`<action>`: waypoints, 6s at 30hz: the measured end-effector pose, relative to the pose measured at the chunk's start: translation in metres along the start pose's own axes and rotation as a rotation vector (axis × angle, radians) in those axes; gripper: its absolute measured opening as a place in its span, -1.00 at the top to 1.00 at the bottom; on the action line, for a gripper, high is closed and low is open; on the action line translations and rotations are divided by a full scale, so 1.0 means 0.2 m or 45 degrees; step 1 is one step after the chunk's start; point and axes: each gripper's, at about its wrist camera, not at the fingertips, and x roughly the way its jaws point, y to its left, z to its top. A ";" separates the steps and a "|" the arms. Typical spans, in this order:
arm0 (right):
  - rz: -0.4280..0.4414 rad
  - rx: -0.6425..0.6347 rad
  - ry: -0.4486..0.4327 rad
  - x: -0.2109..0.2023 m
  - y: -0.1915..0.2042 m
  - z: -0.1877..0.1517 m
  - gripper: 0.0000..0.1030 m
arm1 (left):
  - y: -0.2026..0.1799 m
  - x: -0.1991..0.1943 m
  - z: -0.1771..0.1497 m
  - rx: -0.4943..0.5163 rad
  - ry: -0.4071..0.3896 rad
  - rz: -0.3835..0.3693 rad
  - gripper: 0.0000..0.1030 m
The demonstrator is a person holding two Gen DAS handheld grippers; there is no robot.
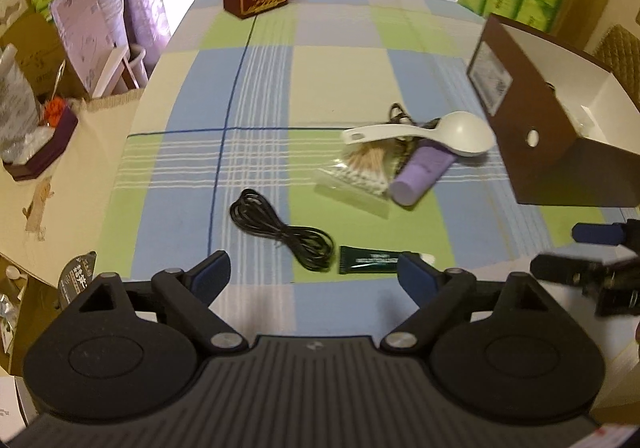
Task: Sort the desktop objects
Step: 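Lower the right gripper onto the green Mentholatum lip gel tube and close, then grasp the coiled black cable with the left gripper while the right gripper holds the lip gel, then carry the lip gel tube and black cable over the brown box with both grippers, then open the right gripper releasing the lip gel while the left gripper drops the cable into the box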
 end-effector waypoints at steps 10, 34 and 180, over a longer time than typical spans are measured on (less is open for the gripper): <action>0.032 -0.380 0.051 0.27 0.24 0.00 0.17 | 0.16 0.08 0.00 -0.016 0.050 -0.005 -0.67; -0.111 -0.140 0.078 0.20 0.09 -0.16 0.75 | 0.22 0.23 0.06 -0.041 0.072 -0.139 -0.67; -0.377 -0.128 0.374 -0.44 -1.50 0.31 0.73 | -1.55 0.59 0.69 0.562 0.227 -0.251 0.48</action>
